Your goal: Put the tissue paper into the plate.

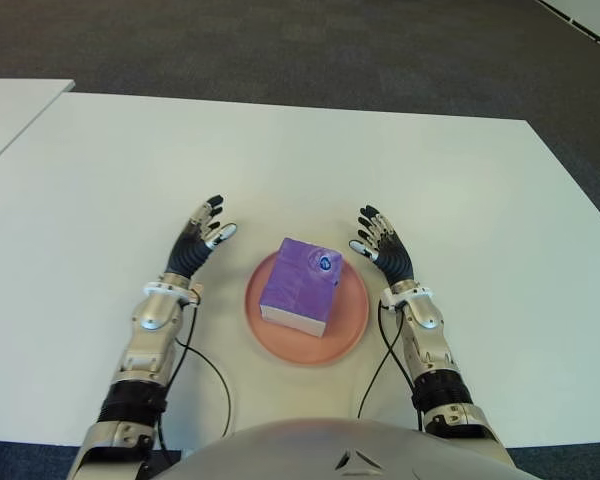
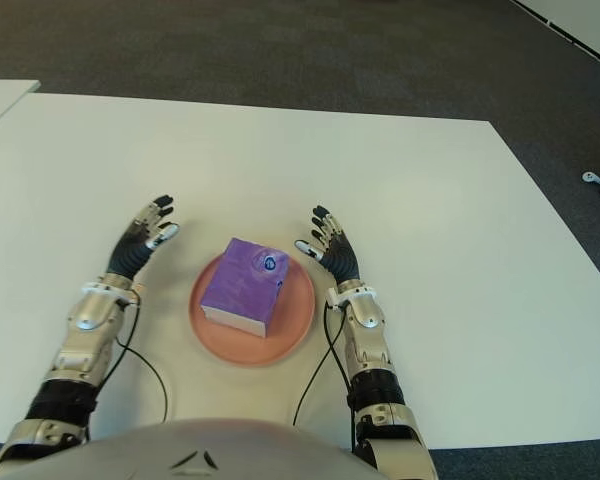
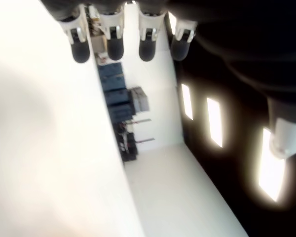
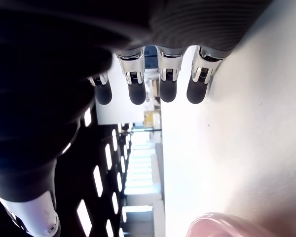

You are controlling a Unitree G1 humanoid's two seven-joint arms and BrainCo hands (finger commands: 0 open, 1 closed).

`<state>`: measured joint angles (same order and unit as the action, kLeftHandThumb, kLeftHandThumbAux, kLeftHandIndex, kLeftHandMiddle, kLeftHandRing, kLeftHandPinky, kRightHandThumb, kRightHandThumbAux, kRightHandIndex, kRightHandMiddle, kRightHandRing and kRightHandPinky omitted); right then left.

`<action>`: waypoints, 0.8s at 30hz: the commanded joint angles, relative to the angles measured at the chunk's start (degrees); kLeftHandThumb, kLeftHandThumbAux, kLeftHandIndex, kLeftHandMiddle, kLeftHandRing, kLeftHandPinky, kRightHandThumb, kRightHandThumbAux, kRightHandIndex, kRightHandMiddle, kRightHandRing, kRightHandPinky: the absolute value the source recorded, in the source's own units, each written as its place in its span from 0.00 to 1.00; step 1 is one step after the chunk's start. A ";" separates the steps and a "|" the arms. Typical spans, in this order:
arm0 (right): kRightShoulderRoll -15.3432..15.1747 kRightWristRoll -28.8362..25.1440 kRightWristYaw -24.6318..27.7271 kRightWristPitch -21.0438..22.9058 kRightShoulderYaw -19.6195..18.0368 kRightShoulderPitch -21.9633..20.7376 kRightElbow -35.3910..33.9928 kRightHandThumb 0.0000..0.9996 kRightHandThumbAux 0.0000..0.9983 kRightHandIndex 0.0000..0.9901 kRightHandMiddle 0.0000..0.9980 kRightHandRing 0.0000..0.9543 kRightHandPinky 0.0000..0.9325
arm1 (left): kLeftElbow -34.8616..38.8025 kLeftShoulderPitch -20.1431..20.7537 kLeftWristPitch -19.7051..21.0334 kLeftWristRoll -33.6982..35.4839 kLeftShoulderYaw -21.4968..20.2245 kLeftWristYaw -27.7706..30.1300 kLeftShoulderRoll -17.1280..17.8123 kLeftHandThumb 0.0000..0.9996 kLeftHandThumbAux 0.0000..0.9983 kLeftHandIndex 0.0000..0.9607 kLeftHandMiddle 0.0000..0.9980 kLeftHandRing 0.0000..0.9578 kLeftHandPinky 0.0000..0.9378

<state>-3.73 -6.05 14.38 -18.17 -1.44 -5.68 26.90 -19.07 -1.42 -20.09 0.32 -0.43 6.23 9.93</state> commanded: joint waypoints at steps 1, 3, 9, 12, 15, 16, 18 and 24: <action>0.18 0.14 0.10 6.46 0.13 4.05 6.33 0.00 0.74 0.00 0.00 0.00 0.00 | -6.74 -0.26 -4.66 -4.52 2.20 -4.90 -3.94 0.00 0.45 0.00 0.00 0.00 0.00; 0.32 0.19 0.01 6.02 0.08 3.94 6.60 0.00 0.74 0.00 0.00 0.00 0.00 | -8.70 1.46 -6.04 -5.67 2.24 -7.19 -5.17 0.00 0.44 0.00 0.00 0.00 0.00; 0.50 0.46 -0.63 5.25 0.01 3.95 6.46 0.01 0.75 0.00 0.01 0.00 0.00 | -13.70 3.45 -11.65 -7.66 1.91 -11.21 -6.54 0.00 0.41 0.00 0.00 0.00 0.00; 0.51 0.63 -0.93 5.25 0.03 4.12 5.94 0.01 0.75 0.00 0.01 0.00 0.00 | -14.69 3.86 -12.89 -8.14 1.86 -12.35 -7.05 0.00 0.39 0.00 0.00 0.00 0.00; 0.49 0.87 -1.27 5.32 0.08 4.26 5.56 0.01 0.75 0.00 0.01 0.00 0.00 | -15.29 4.17 -13.40 -8.13 1.82 -13.01 -7.50 0.00 0.38 0.00 0.00 0.00 0.00; 0.51 0.95 -1.40 5.34 0.12 4.30 5.45 0.01 0.75 0.00 0.01 0.00 0.00 | -15.57 4.27 -13.58 -7.95 1.76 -13.07 -7.57 0.00 0.38 0.00 0.00 0.00 0.00; 0.54 1.05 -1.62 5.45 0.18 4.42 5.12 0.00 0.75 0.00 0.01 0.00 0.00 | -16.01 4.39 -13.87 -7.58 1.66 -13.07 -7.71 0.00 0.38 0.00 0.00 0.00 0.00; 0.59 0.97 -2.00 5.88 0.35 4.89 4.09 0.00 0.74 0.00 0.02 0.00 0.00 | -17.49 4.30 -15.17 -6.33 0.61 -12.71 -7.25 0.00 0.40 0.00 0.00 0.00 0.00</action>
<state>-3.39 -5.86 13.11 -18.16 -1.41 -6.19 27.57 -33.40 5.00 -34.36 -6.49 0.80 -6.39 2.66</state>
